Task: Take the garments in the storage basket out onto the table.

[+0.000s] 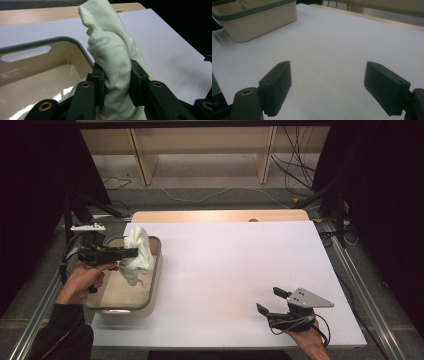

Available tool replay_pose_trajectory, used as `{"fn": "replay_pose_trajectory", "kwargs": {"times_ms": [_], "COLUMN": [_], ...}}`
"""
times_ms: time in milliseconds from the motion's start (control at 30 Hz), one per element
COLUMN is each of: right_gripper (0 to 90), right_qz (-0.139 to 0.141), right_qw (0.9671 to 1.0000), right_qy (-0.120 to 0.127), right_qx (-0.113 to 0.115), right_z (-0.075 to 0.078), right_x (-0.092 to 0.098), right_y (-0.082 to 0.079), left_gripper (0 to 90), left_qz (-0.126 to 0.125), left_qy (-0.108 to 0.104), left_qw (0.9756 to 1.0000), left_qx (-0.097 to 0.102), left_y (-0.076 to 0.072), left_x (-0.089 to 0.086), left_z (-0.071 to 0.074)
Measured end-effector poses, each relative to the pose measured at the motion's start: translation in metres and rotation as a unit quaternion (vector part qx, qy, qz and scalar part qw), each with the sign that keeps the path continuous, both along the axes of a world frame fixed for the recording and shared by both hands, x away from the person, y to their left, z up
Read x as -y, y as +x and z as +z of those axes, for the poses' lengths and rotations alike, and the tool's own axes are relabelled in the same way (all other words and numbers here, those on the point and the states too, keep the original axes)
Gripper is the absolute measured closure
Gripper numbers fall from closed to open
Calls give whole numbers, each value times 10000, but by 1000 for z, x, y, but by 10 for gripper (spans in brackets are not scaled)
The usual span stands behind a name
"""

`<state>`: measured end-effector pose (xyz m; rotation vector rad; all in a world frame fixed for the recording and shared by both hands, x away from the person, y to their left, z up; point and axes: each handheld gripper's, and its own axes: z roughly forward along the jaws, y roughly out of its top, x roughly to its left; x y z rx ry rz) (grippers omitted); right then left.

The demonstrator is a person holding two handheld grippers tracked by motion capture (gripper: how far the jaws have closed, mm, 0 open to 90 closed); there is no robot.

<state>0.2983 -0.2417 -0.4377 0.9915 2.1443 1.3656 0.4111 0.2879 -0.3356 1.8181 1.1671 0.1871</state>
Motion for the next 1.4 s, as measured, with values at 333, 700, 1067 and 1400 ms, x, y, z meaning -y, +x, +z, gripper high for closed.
{"fn": "replay_pose_trajectory", "kwargs": {"times_ms": [333, 700, 1067, 1400], "right_gripper": [228, 228, 227, 227], "right_qz": [1, 5, 0, -9], "right_qw": [10000, 10000, 10000, 10000], "right_qy": [-3, -18, -22, -28], "right_qx": [-2, -7, -33, -41], "right_z": [0, -1, -2, -2], "right_x": [0, 0, -1, -1], "right_y": [0, 1, 1, 1], "left_gripper": [695, 695, 695, 695], "left_qz": [-90, -459, -727, -940], "left_qy": [-436, -708, -898, -1047], "left_qw": [9988, 9956, 9922, 9886], "left_qx": [218, 400, 471, 528], "left_y": [-7, -14, -14, -15], "left_x": [8, 35, 56, 72], "left_z": [12, 23, 28, 33]}}
